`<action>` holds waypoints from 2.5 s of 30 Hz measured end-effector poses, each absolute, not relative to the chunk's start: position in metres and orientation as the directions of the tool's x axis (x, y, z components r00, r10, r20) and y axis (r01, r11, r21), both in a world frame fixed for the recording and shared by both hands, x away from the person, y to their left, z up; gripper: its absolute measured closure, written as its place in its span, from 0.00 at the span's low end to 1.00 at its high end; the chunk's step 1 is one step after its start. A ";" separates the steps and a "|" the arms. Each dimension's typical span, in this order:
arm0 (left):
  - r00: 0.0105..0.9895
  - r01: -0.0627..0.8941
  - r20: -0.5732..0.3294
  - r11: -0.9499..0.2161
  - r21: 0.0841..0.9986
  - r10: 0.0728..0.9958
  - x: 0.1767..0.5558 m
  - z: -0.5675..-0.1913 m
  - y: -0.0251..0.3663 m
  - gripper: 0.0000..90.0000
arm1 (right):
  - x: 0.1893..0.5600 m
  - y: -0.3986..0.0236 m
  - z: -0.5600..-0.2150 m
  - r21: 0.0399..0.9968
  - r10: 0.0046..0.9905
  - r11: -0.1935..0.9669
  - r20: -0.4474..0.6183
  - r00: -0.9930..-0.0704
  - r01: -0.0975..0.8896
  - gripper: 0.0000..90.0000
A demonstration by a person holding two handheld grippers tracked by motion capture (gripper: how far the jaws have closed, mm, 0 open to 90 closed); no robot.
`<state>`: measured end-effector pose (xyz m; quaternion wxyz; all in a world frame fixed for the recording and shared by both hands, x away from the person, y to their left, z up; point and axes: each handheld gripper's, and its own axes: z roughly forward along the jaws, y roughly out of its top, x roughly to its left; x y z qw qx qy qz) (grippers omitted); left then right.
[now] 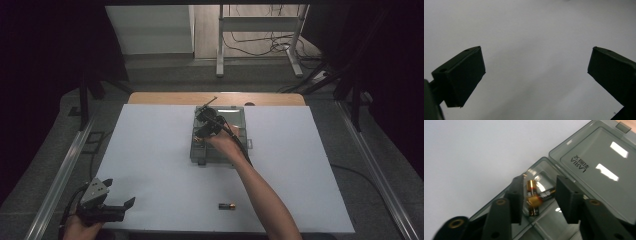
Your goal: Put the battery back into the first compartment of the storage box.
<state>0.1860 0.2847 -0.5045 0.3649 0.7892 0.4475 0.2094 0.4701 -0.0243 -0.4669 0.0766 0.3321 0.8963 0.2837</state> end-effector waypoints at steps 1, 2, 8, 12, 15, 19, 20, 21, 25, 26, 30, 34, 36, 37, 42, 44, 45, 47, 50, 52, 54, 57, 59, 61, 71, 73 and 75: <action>0.513 0.553 0.006 -0.336 0.763 0.859 0.186 -0.505 0.284 0.02 | 0.469 -0.026 -0.466 0.567 0.637 0.611 0.061 -0.768 0.552 0.56; 0.514 0.553 0.008 -0.339 0.761 0.858 0.186 -0.505 0.284 0.02 | 0.467 -0.028 -0.463 0.577 0.633 0.607 0.066 -0.772 0.547 0.53; 0.515 0.552 0.016 -0.346 0.759 0.857 0.186 -0.505 0.283 0.02 | 0.451 -0.039 -0.452 0.610 0.590 0.626 0.036 -0.806 0.486 0.40; 0.515 0.554 0.018 -0.349 0.756 0.857 0.186 -0.505 0.283 0.02 | 0.441 -0.047 -0.448 0.626 0.570 0.627 0.036 -0.821 0.464 0.33; 0.515 0.555 0.017 -0.348 0.756 0.857 0.186 -0.505 0.282 0.02 | 0.433 -0.054 -0.446 0.628 0.558 0.635 0.031 -0.830 0.450 0.27; 0.515 0.554 0.018 -0.349 0.756 0.857 0.186 -0.505 0.282 0.02 | 0.422 -0.062 -0.445 0.635 0.542 0.644 0.016 -0.840 0.428 0.24; 0.515 0.554 0.018 -0.349 0.756 0.857 0.186 -0.505 0.282 0.02 | 0.419 -0.064 -0.445 0.639 0.537 0.642 0.019 -0.843 0.423 0.23; 0.514 0.555 0.017 -0.348 0.756 0.857 0.186 -0.505 0.283 0.02 | 0.416 -0.066 -0.444 0.644 0.536 0.637 0.026 -0.844 0.424 0.22; 0.514 0.556 0.019 -0.349 0.755 0.858 0.186 -0.505 0.282 0.02 | 0.402 -0.074 -0.444 0.659 0.528 0.628 0.028 -0.849 0.413 0.17; 0.514 0.556 0.020 -0.350 0.754 0.858 0.186 -0.505 0.282 0.03 | 0.399 -0.076 -0.445 0.662 0.530 0.623 0.035 -0.847 0.417 0.15; 0.514 0.558 0.021 -0.353 0.751 0.857 0.187 -0.505 0.282 0.03 | 0.386 -0.085 -0.444 0.674 0.536 0.611 0.034 -0.844 0.415 0.11; 0.514 0.558 0.021 -0.353 0.751 0.858 0.187 -0.505 0.282 0.03 | 0.373 -0.093 -0.445 0.681 0.533 0.611 0.024 -0.846 0.404 0.05; 0.514 0.558 0.022 -0.354 0.751 0.857 0.187 -0.505 0.282 0.03 | 0.369 -0.096 -0.445 0.676 0.532 0.618 0.017 -0.847 0.402 0.02; 0.514 0.557 0.023 -0.354 0.752 0.858 0.187 -0.505 0.282 0.03 | 0.367 -0.097 -0.445 0.673 0.533 0.620 0.014 -0.846 0.402 0.01; 0.515 0.555 0.023 -0.354 0.753 0.857 0.186 -0.505 0.282 0.03 | 0.359 -0.101 -0.448 0.669 0.528 0.632 -0.004 -0.849 0.390 0.00; 0.514 0.554 0.021 -0.351 0.755 0.857 0.186 -0.505 0.282 0.03 | 0.357 -0.103 -0.450 0.665 0.526 0.640 -0.015 -0.851 0.384 0.00; 0.514 0.554 0.021 -0.351 0.755 0.857 0.186 -0.505 0.282 0.03 | 0.355 -0.104 -0.450 0.664 0.525 0.644 -0.021 -0.851 0.381 0.00; 0.514 0.553 0.021 -0.350 0.756 0.857 0.186 -0.505 0.282 0.03 | 0.353 -0.105 -0.451 0.663 0.527 0.645 -0.026 -0.849 0.380 0.00; 0.514 0.553 0.021 -0.350 0.756 0.857 0.186 -0.505 0.282 0.03 | 0.350 -0.108 -0.451 0.663 0.533 0.645 -0.032 -0.846 0.381 0.00; 0.513 0.553 0.019 -0.348 0.757 0.858 0.186 -0.504 0.282 0.03 | 0.348 -0.111 -0.452 0.663 0.537 0.643 -0.034 -0.843 0.383 0.00; 0.513 0.553 0.018 -0.347 0.757 0.858 0.186 -0.504 0.282 0.03 | 0.346 -0.113 -0.452 0.663 0.540 0.644 -0.043 -0.840 0.381 0.00; 0.513 0.553 0.017 -0.345 0.758 0.858 0.186 -0.504 0.283 0.03 | 0.343 -0.114 -0.453 0.658 0.536 0.653 -0.051 -0.843 0.376 0.00; 0.513 0.554 0.017 -0.345 0.758 0.858 0.186 -0.504 0.283 0.03 | 0.341 -0.115 -0.454 0.650 0.539 0.655 -0.046 -0.841 0.384 0.00; 0.512 0.554 0.015 -0.343 0.759 0.859 0.186 -0.504 0.283 0.03 | 0.340 -0.116 -0.455 0.644 0.541 0.656 -0.038 -0.840 0.393 0.00; 0.512 0.553 0.016 -0.343 0.759 0.859 0.186 -0.504 0.283 0.03 | 0.324 -0.121 -0.460 0.566 0.546 0.692 -0.007 -0.838 0.447 0.00; 0.512 0.553 0.016 -0.344 0.759 0.859 0.186 -0.504 0.283 0.03 | 0.319 -0.122 -0.461 0.559 0.538 0.699 -0.002 -0.843 0.445 0.01; 0.512 0.553 0.016 -0.344 0.759 0.859 0.186 -0.504 0.283 0.03 | 0.312 -0.124 -0.463 0.555 0.537 0.704 -0.007 -0.844 0.443 0.05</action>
